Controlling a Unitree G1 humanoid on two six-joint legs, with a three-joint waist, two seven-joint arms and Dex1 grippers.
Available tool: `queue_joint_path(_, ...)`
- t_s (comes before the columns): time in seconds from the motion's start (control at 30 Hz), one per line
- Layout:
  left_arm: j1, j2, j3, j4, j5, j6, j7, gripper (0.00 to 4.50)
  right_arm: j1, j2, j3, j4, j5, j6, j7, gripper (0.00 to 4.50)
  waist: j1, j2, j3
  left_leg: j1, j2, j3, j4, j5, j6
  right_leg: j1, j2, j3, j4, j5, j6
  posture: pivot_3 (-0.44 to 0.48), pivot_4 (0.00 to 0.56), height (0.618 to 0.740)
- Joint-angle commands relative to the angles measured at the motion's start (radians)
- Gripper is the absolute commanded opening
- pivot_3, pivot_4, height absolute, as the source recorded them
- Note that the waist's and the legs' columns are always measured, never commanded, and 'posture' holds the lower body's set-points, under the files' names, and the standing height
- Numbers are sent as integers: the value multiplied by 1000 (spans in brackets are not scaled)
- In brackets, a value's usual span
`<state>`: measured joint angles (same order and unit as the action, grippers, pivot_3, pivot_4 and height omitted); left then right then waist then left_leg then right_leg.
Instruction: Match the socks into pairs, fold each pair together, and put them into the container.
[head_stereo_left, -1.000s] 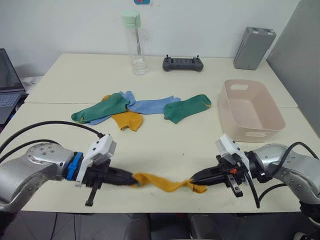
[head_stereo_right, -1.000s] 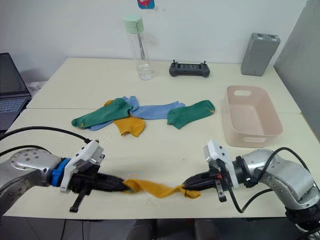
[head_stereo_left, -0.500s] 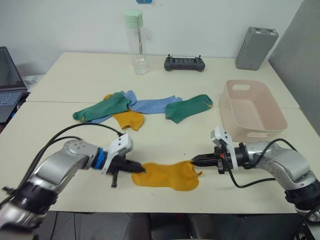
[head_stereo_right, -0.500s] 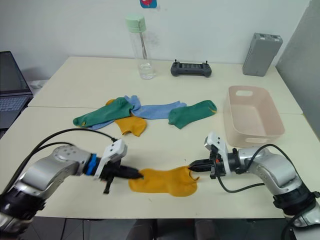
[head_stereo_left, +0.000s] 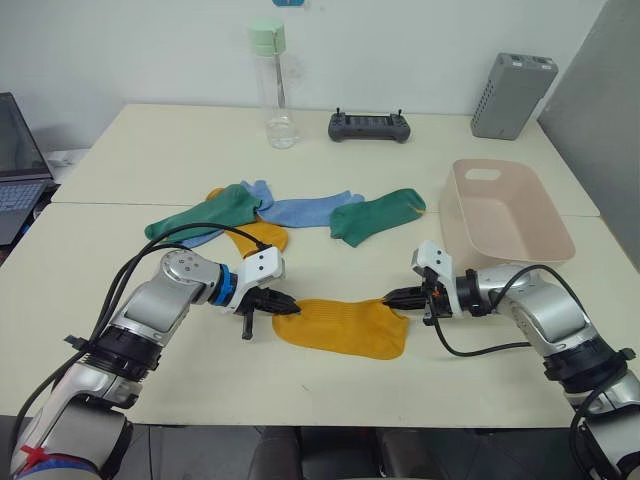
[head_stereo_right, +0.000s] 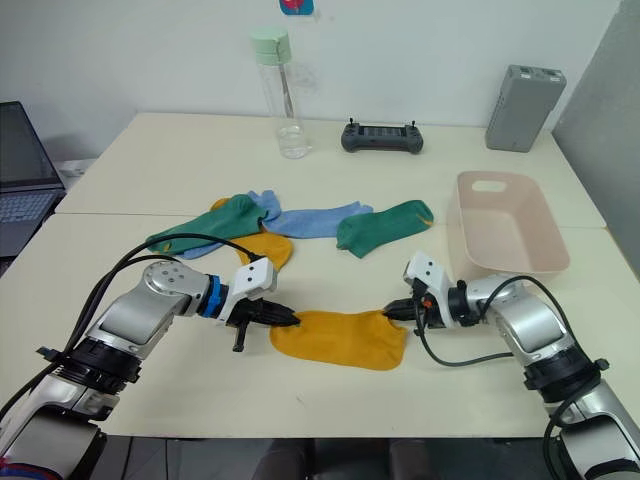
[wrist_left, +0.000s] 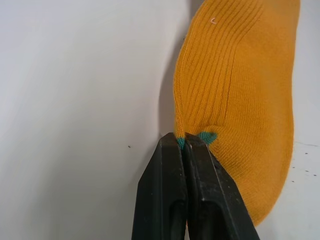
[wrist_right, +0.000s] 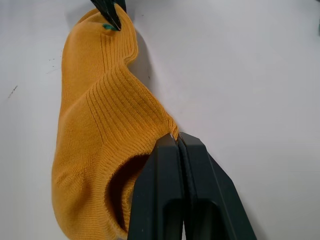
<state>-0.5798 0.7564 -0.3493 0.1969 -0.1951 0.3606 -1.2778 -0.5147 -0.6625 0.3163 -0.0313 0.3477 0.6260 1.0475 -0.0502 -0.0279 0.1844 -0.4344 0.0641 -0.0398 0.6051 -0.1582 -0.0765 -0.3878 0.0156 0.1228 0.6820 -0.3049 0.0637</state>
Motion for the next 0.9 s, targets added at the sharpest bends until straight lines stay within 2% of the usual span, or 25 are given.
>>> queue_joint_path(0.03,-22,-12,11,25,39,-2,17,30,-15,1,-26,-9,-8,-19,15,0,0,0,0,0,0,0,1,0,0,0,0,0,0,0,1,0,150,740)
queue_joint_path(0.1,-23,-12,16,27,41,-5,5,0,-16,6,-37,-3,-19,-41,10,438,-1,0,0,0,0,0,3,0,0,0,0,1,0,1,2,0,150,740)
queue_joint_path(0.13,-23,-12,20,29,42,-9,2,442,-17,4,-38,3,-32,-69,12,659,-2,0,0,0,0,0,3,0,0,0,0,1,0,2,2,0,150,740)
queue_joint_path(0.3,-43,-16,75,65,47,-9,55,1787,-36,26,-98,46,-64,-185,-36,2335,-5,0,0,0,0,1,3,0,0,0,0,2,0,2,4,0,150,740)
queue_joint_path(0.33,-47,-9,93,66,32,6,47,2043,-39,29,-117,38,-52,-184,-38,2626,-6,0,0,0,0,1,3,0,0,0,0,1,0,2,4,0,150,740)
queue_joint_path(0.37,-49,0,114,66,11,20,33,2090,-42,31,-133,32,-46,-186,-42,2959,-6,0,0,0,0,0,3,0,0,0,0,1,1,2,4,0,150,740)
queue_joint_path(0.5,-49,23,223,31,-86,57,-14,2090,-31,34,-169,-48,-25,-207,-27,2959,-8,0,0,-1,0,0,3,0,0,-1,0,1,0,2,3,0,150,740)
queue_joint_path(0.57,-37,4,256,-15,-115,65,6,2090,-16,57,-169,-110,-3,-180,-35,2959,-7,0,0,-1,0,0,1,0,0,-1,0,1,0,2,2,0,150,740)
queue_joint_path(0.6,-14,-13,265,-68,-130,66,24,2090,-6,82,-159,-146,4,-173,-51,2782,-7,0,0,-1,0,0,1,0,0,-1,0,0,0,1,2,0,150,740)
queue_joint_path(0.7,76,-62,266,-211,-141,-1,53,2090,37,137,-113,-204,-11,-180,-84,2060,-7,0,0,-1,0,0,-1,0,0,0,0,1,0,1,2,0,150,740)
queue_joint_path(0.8,150,-90,250,-290,-117,-92,63,1509,78,152,-58,-210,-61,-228,-84,987,-6,0,0,-1,0,0,0,0,0,0,0,1,0,2,0,0,150,740)
queue_joint_path(0.87,177,-118,231,-313,-101,-103,100,890,95,165,-29,-176,-102,-282,-91,236,-6,0,0,-1,0,0,0,0,0,0,0,1,0,2,0,0,150,740)
queue_joint_path(0.9,189,-128,203,-306,-70,-138,109,605,104,174,-8,-156,-128,-311,-97,0,-6,0,0,-1,0,0,1,0,0,0,0,0,0,2,1,0,150,740)
